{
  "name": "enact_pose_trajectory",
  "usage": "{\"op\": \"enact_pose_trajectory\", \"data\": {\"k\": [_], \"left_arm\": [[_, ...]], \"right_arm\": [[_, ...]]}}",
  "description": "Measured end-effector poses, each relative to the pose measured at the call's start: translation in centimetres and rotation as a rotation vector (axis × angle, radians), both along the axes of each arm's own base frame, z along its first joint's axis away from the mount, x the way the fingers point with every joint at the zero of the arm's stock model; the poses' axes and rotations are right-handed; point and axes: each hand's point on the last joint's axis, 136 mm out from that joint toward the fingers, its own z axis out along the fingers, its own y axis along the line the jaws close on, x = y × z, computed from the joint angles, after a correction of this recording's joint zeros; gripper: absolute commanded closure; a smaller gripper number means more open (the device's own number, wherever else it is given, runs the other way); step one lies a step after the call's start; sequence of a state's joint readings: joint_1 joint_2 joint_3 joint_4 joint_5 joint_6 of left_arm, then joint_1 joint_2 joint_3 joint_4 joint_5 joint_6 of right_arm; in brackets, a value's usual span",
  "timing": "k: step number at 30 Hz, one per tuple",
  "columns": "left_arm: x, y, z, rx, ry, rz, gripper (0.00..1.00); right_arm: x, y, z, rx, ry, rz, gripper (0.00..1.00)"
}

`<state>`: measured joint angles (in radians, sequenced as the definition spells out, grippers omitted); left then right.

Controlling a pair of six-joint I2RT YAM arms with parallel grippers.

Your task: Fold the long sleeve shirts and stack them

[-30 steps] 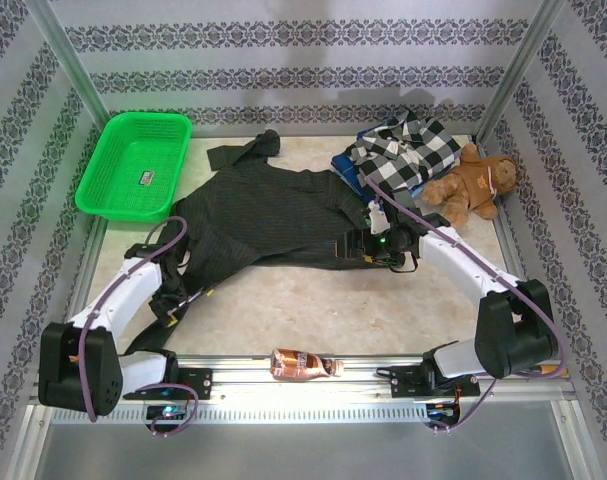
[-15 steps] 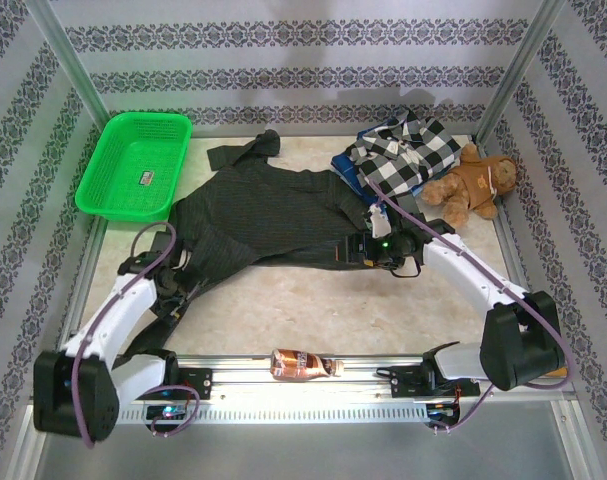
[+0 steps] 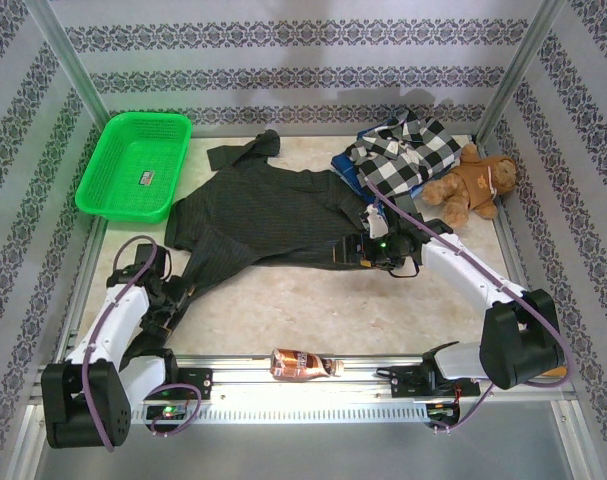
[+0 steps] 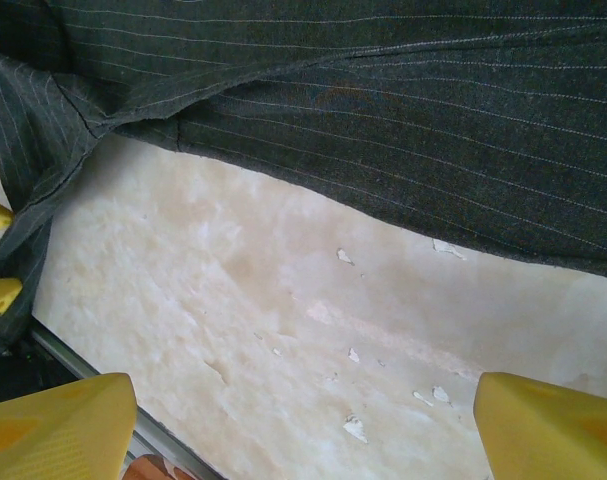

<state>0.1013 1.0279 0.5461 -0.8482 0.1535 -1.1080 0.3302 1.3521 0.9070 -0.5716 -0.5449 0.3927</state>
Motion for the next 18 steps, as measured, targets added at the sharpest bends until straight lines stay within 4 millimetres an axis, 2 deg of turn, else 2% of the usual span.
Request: {"op": "enact_pose_trajectory", "data": {"k": [2, 3, 7, 11, 14, 18], "left_arm": [[-0.1, -0.1, -0.1, -0.008, 0.005, -0.001, 0.05], [0.0, -0.1, -0.3, -0.011, 0.003, 0.002, 0.25], [0.6, -0.2, -2.4, -0.028, 0.057, 0.004, 0.59], [2.8, -0.4, -1.7, -0.014, 0.009, -0.032, 0.86], [5.1, -1.0, -0.1, 0.007, -0.053, -0.094, 0.91], [8.6, -2.2, 3.6, 0.035, -0.174, -0.164, 0.93]], "right_arm": [[0.0, 0.0, 0.0, 0.0, 0.0, 0.0, 0.12], [0.0, 0.0, 0.0, 0.0, 0.0, 0.0, 0.12], [0.0, 0.0, 0.0, 0.0, -0.001, 0.001, 0.12], [0.0, 0.0, 0.0, 0.0, -0.001, 0.001, 0.12], [0.0, 0.0, -0.1, -0.001, 0.001, 0.001, 0.12], [0.0, 0.0, -0.2, -0.003, 0.006, 0.001, 0.12]]}}
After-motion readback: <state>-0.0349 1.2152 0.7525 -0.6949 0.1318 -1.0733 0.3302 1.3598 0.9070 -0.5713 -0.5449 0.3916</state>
